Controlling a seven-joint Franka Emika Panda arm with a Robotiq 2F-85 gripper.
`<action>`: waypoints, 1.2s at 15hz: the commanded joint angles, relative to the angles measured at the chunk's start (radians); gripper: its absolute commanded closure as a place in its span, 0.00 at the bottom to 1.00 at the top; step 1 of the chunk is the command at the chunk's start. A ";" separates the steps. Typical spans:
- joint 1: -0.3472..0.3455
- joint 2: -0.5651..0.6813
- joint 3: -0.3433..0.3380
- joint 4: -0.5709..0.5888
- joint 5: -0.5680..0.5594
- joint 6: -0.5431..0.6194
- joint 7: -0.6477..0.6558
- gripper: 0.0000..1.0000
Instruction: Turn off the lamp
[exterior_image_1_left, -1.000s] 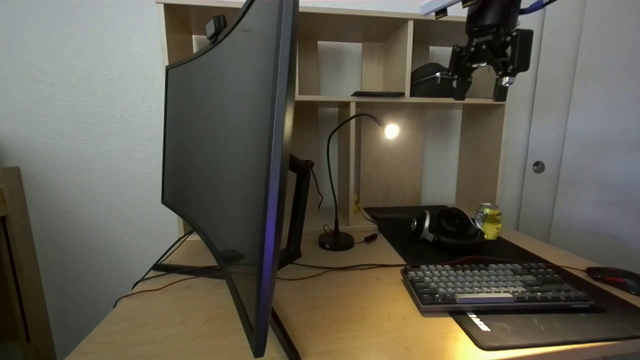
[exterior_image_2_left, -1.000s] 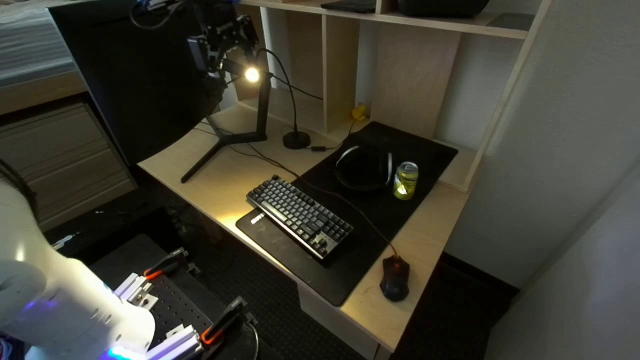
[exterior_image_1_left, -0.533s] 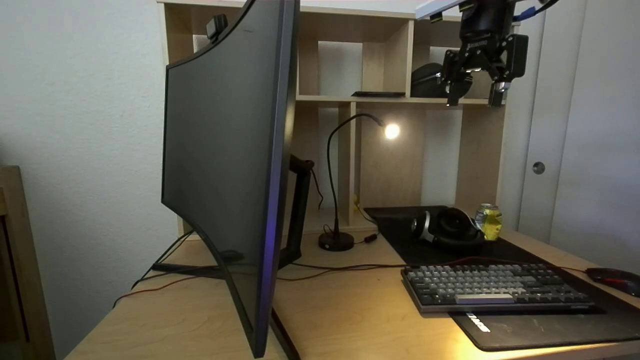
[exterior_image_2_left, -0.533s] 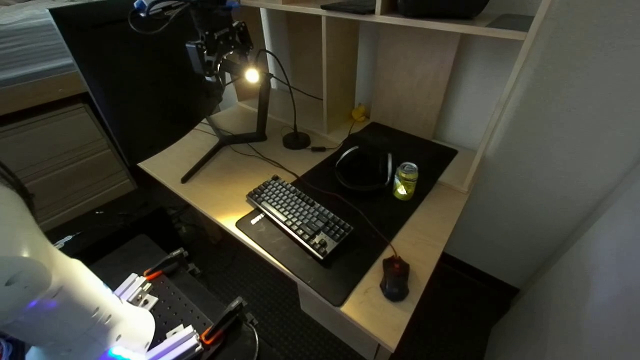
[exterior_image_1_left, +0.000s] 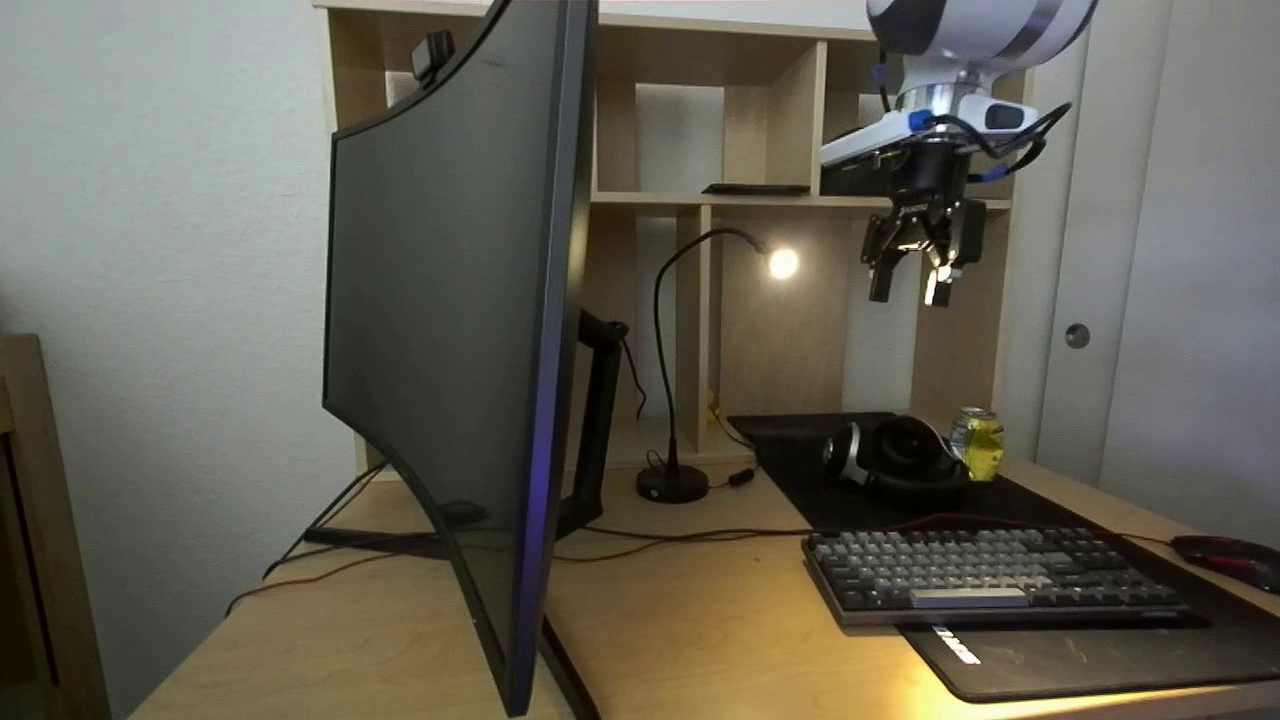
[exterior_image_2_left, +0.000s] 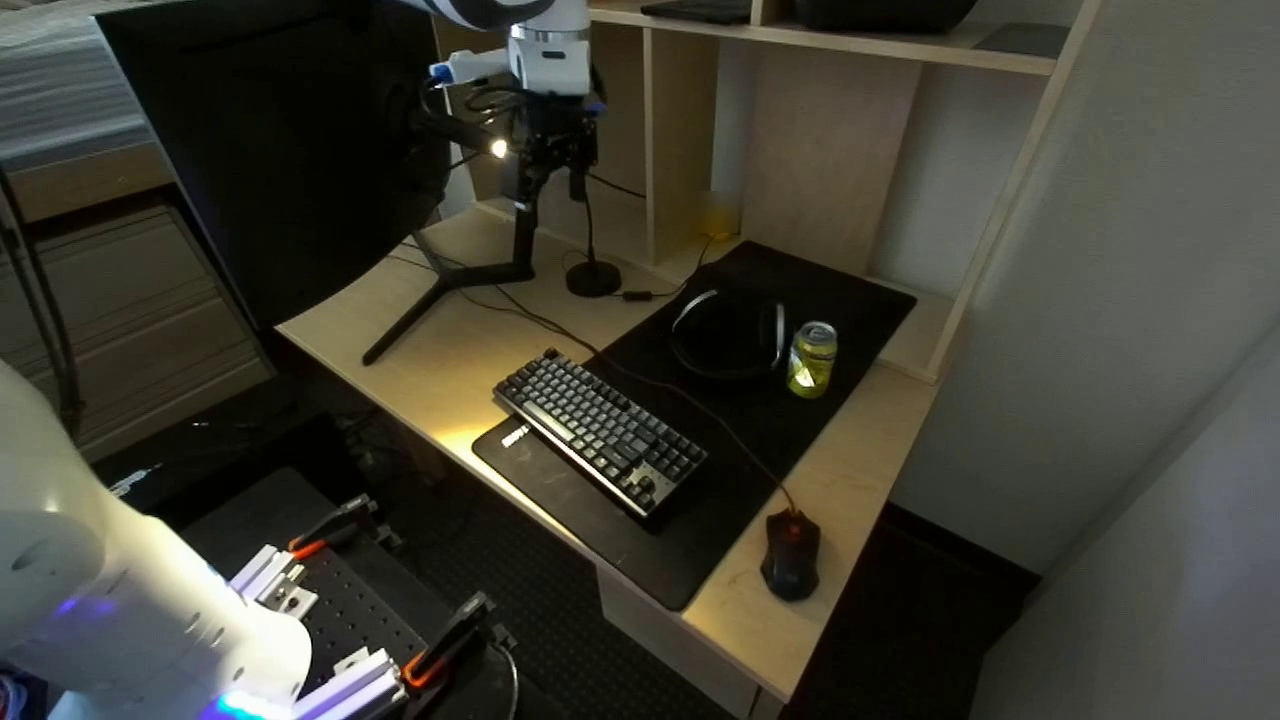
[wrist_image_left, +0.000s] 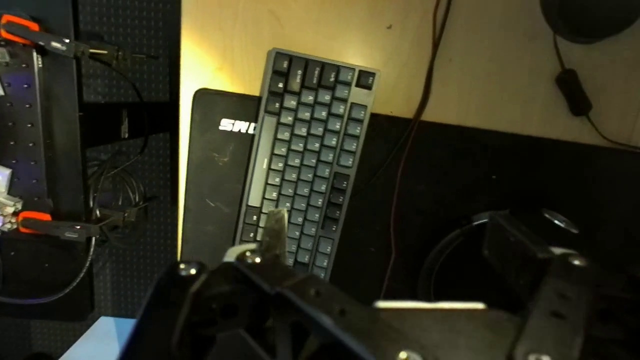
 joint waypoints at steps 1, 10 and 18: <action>0.015 0.047 -0.024 0.051 0.007 -0.006 -0.003 0.00; 0.038 0.368 -0.038 0.315 -0.050 -0.068 -0.073 0.00; 0.059 0.487 -0.062 0.434 -0.021 -0.104 -0.101 0.00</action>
